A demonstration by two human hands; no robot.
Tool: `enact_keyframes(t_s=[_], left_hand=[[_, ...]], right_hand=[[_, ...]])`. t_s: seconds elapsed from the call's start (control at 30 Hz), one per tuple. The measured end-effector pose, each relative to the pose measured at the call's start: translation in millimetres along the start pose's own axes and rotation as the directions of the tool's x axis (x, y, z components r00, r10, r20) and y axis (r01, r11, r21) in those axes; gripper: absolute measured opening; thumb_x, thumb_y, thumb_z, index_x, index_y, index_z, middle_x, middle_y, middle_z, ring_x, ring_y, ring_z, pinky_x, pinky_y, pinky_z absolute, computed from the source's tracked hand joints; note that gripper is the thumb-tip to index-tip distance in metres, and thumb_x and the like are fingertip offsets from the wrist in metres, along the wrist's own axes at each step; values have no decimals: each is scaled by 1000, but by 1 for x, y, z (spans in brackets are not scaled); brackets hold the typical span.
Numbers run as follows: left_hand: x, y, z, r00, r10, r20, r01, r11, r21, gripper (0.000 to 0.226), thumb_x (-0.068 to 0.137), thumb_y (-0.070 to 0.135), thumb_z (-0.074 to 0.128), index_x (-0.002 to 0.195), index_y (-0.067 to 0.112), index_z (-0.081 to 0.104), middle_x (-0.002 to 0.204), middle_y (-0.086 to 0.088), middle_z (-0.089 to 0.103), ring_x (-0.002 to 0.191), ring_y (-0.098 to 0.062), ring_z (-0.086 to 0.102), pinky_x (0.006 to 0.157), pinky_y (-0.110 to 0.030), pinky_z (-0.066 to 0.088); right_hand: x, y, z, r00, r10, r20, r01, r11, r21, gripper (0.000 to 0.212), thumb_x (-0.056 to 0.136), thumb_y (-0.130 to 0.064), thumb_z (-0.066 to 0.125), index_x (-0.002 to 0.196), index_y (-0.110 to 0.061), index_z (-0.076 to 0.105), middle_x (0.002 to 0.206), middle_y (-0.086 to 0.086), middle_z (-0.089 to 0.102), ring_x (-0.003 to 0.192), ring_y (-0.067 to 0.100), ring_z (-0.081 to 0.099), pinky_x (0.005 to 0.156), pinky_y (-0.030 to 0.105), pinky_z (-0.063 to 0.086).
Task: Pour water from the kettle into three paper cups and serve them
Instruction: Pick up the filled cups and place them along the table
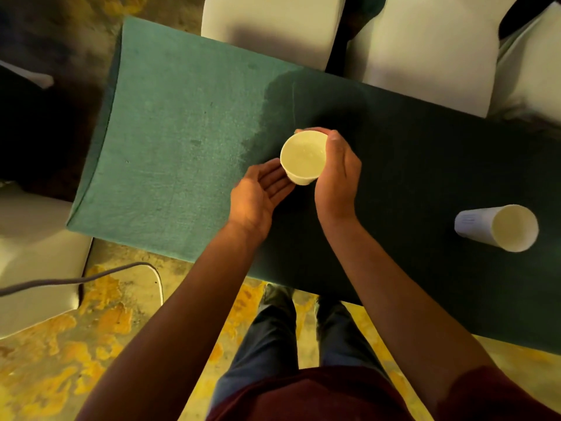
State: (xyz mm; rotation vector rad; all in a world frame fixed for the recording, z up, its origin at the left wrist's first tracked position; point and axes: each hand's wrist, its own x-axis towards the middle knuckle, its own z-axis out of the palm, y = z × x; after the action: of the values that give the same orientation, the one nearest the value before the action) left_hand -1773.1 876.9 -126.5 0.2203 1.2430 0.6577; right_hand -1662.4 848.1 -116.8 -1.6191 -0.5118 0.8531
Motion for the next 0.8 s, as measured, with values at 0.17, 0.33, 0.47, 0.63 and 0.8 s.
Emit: enact_keyframes(t_s=[0.17, 0.33, 0.47, 0.63, 0.8], left_hand=[[-5, 0, -2, 991, 115, -63, -102, 979, 176, 33, 100, 15, 43, 118, 1, 67, 109, -17, 74, 104, -29, 72, 93, -37, 57], [-9, -7, -2, 960, 264, -94, -234, 939, 253, 30, 99, 6, 42, 100, 8, 72, 100, -13, 75, 97, -23, 72, 91, -34, 57], [-11, -11, -2, 920, 377, -108, -335, 898, 285, 31, 96, 0, 43, 98, 8, 73, 95, -7, 76, 93, -17, 72, 88, -29, 57], [-14, -20, -5, 907, 413, -86, -379, 887, 264, 31, 95, -2, 42, 105, 3, 71, 101, -8, 75, 98, -17, 71, 95, -33, 56], [-21, -21, -8, 912, 402, -79, -374, 896, 239, 31, 96, -2, 42, 108, 3, 70, 107, -12, 75, 106, -21, 70, 100, -36, 54]], right_hand=[[-2, 9, 3, 999, -35, -21, 34, 999, -6, 42, 109, -20, 32, 110, -2, 70, 107, 16, 74, 100, 28, 70, 81, 35, 58], [-6, 16, 6, 998, -49, -27, 48, 998, -33, 40, 109, -19, 33, 112, -2, 70, 107, 14, 73, 99, 26, 70, 80, 37, 59], [-8, 18, 3, 999, -29, -30, 27, 998, -50, 40, 110, -19, 34, 113, -2, 69, 107, 13, 73, 99, 25, 70, 81, 39, 59], [-11, 21, -1, 1000, -4, -7, 3, 998, -61, 39, 110, -23, 35, 115, -9, 71, 110, 8, 73, 102, 22, 70, 84, 41, 59], [-13, 15, -2, 999, 43, 2, -43, 999, -29, 39, 109, -25, 37, 118, -10, 72, 112, 8, 74, 104, 21, 70, 89, 42, 59]])
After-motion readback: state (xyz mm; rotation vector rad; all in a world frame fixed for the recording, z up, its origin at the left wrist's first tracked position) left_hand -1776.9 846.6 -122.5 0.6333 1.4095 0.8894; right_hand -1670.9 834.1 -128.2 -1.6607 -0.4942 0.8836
